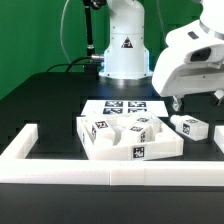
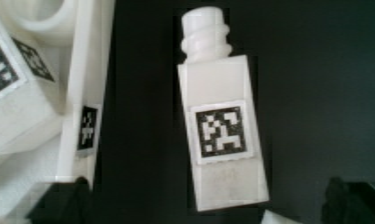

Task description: Assemble one leg

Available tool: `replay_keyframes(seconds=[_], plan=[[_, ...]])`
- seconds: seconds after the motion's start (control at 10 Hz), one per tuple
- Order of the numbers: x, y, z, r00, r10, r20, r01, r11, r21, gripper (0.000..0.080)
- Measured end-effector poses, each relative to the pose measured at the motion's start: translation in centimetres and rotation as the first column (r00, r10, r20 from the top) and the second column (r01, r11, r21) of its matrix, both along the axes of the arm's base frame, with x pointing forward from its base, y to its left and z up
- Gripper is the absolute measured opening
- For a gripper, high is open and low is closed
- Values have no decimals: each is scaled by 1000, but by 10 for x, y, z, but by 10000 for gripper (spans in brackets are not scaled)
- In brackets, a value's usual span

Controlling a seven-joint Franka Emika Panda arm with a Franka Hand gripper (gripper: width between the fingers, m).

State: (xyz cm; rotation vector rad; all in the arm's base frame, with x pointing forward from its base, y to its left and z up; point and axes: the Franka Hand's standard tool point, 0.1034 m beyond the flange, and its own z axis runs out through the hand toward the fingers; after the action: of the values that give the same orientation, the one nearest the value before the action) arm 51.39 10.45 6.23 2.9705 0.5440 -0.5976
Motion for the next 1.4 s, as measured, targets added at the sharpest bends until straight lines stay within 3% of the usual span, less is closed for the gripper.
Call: replay_keyframes(seconds=[0.3, 0.8, 1.4], plan=[[-10, 0, -3, 980, -3, -198, -8, 998, -60, 649], [-23, 6, -30, 861, -28, -509, -58, 987, -153, 649], [-21, 9, -51, 873, -2, -488, -69, 990, -127, 649]])
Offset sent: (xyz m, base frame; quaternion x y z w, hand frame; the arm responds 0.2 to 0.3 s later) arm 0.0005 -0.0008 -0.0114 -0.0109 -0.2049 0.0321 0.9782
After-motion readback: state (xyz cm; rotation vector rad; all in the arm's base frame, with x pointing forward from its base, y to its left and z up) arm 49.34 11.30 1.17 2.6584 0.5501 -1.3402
